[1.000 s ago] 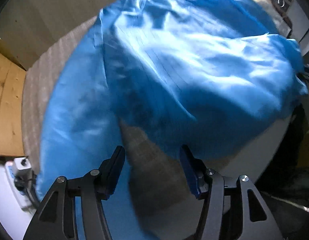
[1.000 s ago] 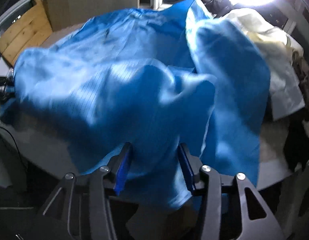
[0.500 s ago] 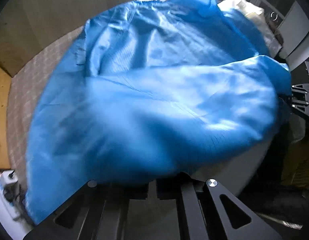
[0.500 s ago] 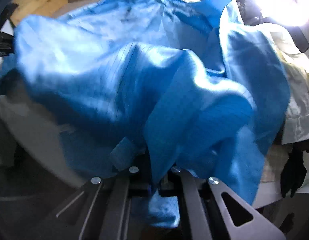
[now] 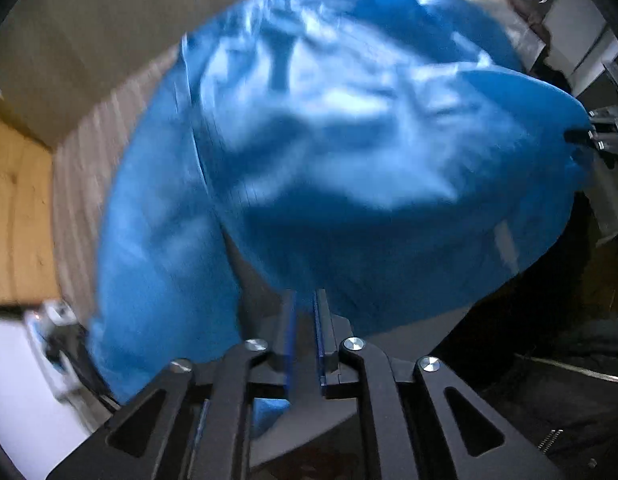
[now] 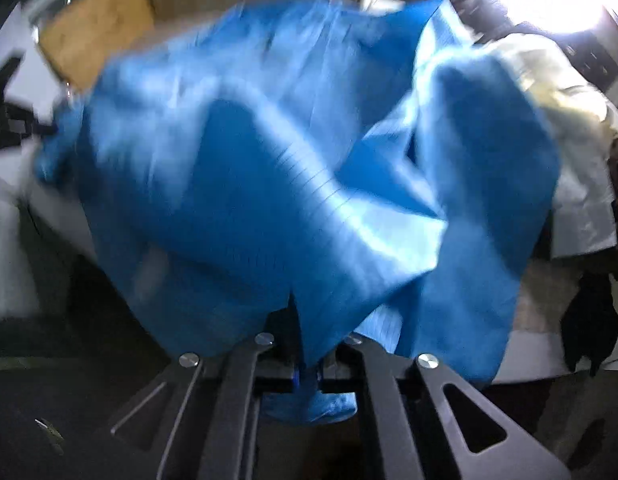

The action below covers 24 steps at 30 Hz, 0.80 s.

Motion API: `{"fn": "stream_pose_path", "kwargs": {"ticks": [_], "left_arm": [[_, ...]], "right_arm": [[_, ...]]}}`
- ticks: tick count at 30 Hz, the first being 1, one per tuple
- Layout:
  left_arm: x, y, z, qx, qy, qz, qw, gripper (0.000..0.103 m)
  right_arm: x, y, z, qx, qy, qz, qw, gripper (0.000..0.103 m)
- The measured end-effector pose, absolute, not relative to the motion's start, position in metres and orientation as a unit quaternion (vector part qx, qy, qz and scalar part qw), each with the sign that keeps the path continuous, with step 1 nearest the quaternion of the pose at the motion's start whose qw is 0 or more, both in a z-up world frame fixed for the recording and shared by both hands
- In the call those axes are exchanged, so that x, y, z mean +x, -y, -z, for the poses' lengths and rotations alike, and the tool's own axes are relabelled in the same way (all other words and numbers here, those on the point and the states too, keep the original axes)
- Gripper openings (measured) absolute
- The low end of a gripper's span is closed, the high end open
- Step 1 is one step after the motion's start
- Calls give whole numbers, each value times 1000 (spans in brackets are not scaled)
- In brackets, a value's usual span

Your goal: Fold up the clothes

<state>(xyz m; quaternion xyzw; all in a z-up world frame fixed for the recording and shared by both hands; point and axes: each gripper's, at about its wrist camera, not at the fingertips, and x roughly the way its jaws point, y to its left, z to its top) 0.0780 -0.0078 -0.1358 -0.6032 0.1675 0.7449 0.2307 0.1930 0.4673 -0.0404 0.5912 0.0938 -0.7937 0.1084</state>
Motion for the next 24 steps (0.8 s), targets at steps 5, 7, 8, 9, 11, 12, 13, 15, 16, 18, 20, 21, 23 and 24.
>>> {"fn": "stream_pose_path", "kwargs": {"ticks": [5,7,8,9,11,12,13,15,16,18,20,21,23,24], "left_arm": [[92,-3,177,-628,-154,-726,235,48],[90,-12,189,-621,-176,-728,229,49],[89,-17,194,-619,-188,-728,226,50],[87,-22,200,-617,-202,-727,222,50],[84,-29,210,-618,-218,-721,223,49],[82,-32,212,-618,-220,-720,226,47],[80,-34,211,-617,-218,-720,231,39],[78,-34,208,-620,-206,-719,236,21],[77,-32,207,-622,-200,-720,236,12],[78,-24,201,-625,-185,-722,234,6],[84,-15,192,-632,-162,-718,242,4],[90,-11,186,-636,-155,-715,246,4],[111,-4,172,-643,-157,-703,259,4],[124,-1,165,-647,-161,-696,267,4]], "right_arm": [[222,-482,79,616,-40,784,68,38],[225,-481,87,619,-41,782,60,38],[226,-479,91,620,-45,781,58,38],[226,-478,94,621,-48,780,55,38],[225,-472,99,620,-62,781,53,38],[223,-469,101,619,-70,781,52,38],[222,-467,103,618,-76,781,50,38],[217,-464,109,619,-90,779,47,38],[216,-462,111,619,-95,778,50,38],[211,-460,114,621,-98,775,58,21],[208,-459,113,626,-95,771,72,6],[208,-456,110,628,-103,768,77,5],[213,-452,102,630,-120,761,97,4],[219,-449,95,633,-130,755,110,4]]}}
